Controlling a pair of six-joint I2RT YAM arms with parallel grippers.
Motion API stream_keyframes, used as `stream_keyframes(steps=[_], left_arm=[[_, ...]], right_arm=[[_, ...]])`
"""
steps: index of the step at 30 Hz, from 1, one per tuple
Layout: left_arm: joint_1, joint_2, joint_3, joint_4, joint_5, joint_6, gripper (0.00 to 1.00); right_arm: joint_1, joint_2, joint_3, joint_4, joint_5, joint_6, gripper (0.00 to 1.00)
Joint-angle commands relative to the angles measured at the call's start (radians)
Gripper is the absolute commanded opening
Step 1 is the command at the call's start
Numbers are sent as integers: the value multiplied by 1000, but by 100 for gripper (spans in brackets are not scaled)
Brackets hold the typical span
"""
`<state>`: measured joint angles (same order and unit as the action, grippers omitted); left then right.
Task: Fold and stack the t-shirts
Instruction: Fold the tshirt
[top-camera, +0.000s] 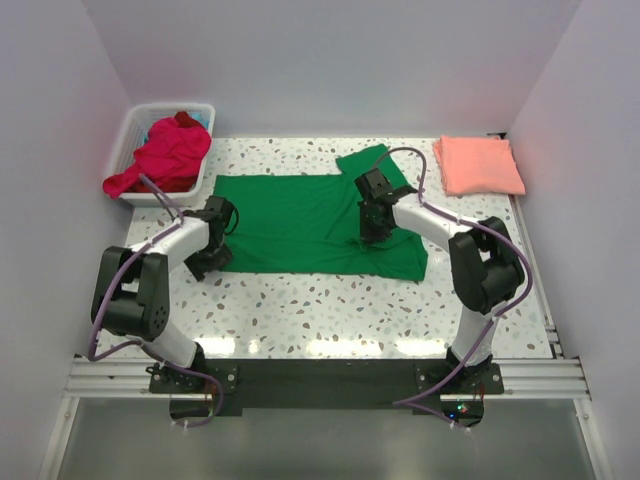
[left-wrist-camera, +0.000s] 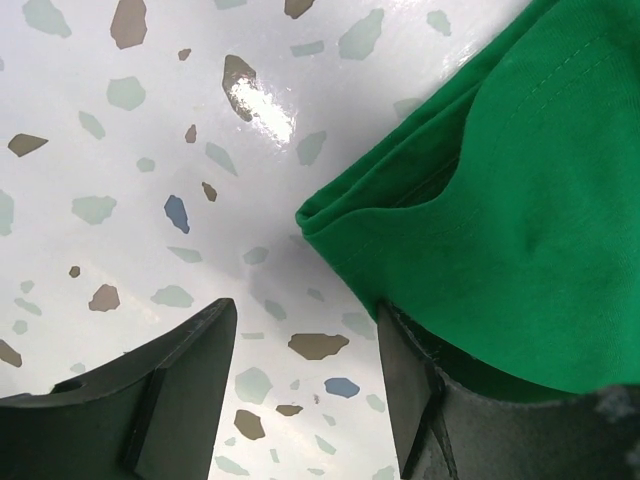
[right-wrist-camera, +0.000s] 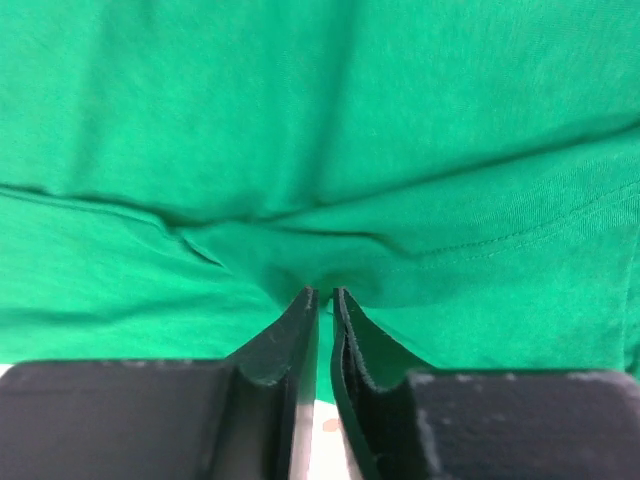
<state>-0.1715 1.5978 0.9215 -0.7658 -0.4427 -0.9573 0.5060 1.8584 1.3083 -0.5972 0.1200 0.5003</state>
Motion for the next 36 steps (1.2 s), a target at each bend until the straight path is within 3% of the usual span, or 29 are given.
stream_keyframes(steps=[1,5,7,11,14,36], left_arm=[[4,-36,-3,-20,-27,19,63],[3,-36,-6,-20,-28,22,63],[3,-38,-4,-15,-28,26,63],[3,-33,-6,-10,-25,32,63],[4,-29,-9,-6,-22,32,63],[4,-16,-27,14,13,37,63]], right_arm=[[6,-8,39,-13,27,-23,18],[8,-2,32,-13,26,-20,14],[9,-10,23,-10,20,-20,18],[28,-42,14,-19,35,-29,35],[48,-59,6,-24,30,-37,40],[92,41,11,-27,112,-32,31]])
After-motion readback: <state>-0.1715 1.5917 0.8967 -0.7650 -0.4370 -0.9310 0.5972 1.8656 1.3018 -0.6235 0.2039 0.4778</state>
